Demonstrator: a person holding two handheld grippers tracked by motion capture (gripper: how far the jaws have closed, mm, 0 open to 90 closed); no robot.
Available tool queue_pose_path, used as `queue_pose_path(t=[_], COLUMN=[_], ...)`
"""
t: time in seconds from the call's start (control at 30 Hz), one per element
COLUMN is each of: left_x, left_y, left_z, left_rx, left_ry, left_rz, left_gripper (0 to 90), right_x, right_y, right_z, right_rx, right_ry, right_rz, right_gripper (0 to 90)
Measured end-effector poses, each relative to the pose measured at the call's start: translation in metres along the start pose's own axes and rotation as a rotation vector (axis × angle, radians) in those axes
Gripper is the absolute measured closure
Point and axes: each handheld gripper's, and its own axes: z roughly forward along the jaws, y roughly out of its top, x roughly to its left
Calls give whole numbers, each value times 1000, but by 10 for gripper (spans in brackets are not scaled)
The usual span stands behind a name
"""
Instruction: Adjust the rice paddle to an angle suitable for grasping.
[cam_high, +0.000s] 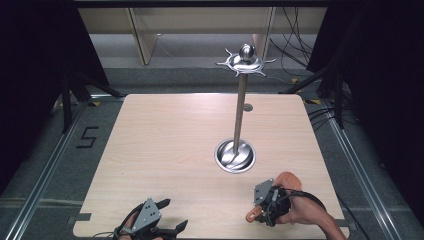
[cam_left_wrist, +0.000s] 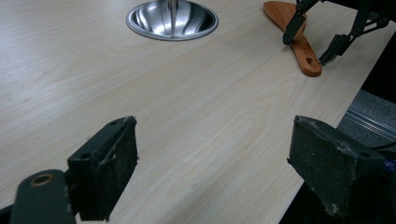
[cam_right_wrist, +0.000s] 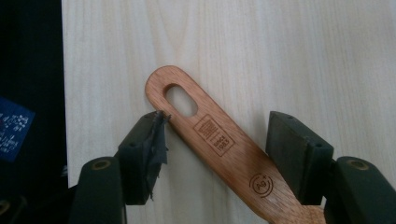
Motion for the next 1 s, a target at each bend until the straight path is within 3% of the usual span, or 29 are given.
queue_pose_path(t=[0.07,0.1,0.13,0.2,0.23,0.27,0.3,0.33,0.37,0.4,0.5,0.53,0.57,0.6,0.63,0.67,0.73,0.77,0.83,0.87,0.9,0.93,1.0], left_x=[0,0,0,0,3,3,1,0,1,1,0,0,1,1,0,0,0,0,0,0,0,0,0], left_y=[0,0,0,0,0,0,0,0,0,0,-1,0,0,0,-1,-1,0,0,0,0,0,-1,-1], left_z=[0,0,0,1,0,0,1,1,0,0,1,1,0,0,1,1,1,1,1,1,1,1,2], left_rx=[-4,-1,-3,-1,26,26,6,-1,9,6,-7,-8,6,6,-5,-8,-7,-7,-7,-7,-7,-15,-14], left_ry=[0,0,-1,0,11,11,5,1,3,2,-3,-1,1,1,-1,-2,-2,-2,-2,-2,-2,2,3], left_rz=[-4,-5,-4,-7,23,23,1,-8,1,-2,-13,-14,-3,-3,-11,-15,-14,-13,-12,-13,-14,-15,-15], left_gripper=[147,148,147,147,147,147,147,147,147,148,147,147,147,147,147,147,147,147,147,147,148,147,148], right_x=[-3,-2,-4,-6,-6,-6,-6,-9,-9,-8,-12,-15,-17,-17,-15,-18,-19,-16,-21,-18,-22,-19,-21], right_y=[2,4,5,6,10,10,11,14,16,17,22,22,23,23,24,24,23,24,22,24,21,22,21], right_z=[1,-1,-1,-1,-3,-3,-3,-2,-2,-2,-1,0,0,0,-1,-1,-1,-2,-2,-4,-2,-3,-3], right_rx=[-4,45,49,60,119,119,123,141,157,185,211,204,212,212,228,252,236,252,254,272,253,269,273], right_ry=[25,12,29,24,27,27,22,29,44,19,21,38,55,55,20,31,25,16,24,37,12,5,13], right_rz=[-28,44,16,8,18,18,26,-5,3,47,48,16,13,13,51,13,4,56,-2,69,11,59,51], right_gripper=[397,416,428,443,455,455,458,465,472,479,501,508,517,517,527,555,579,594,622,632,641,650,661])
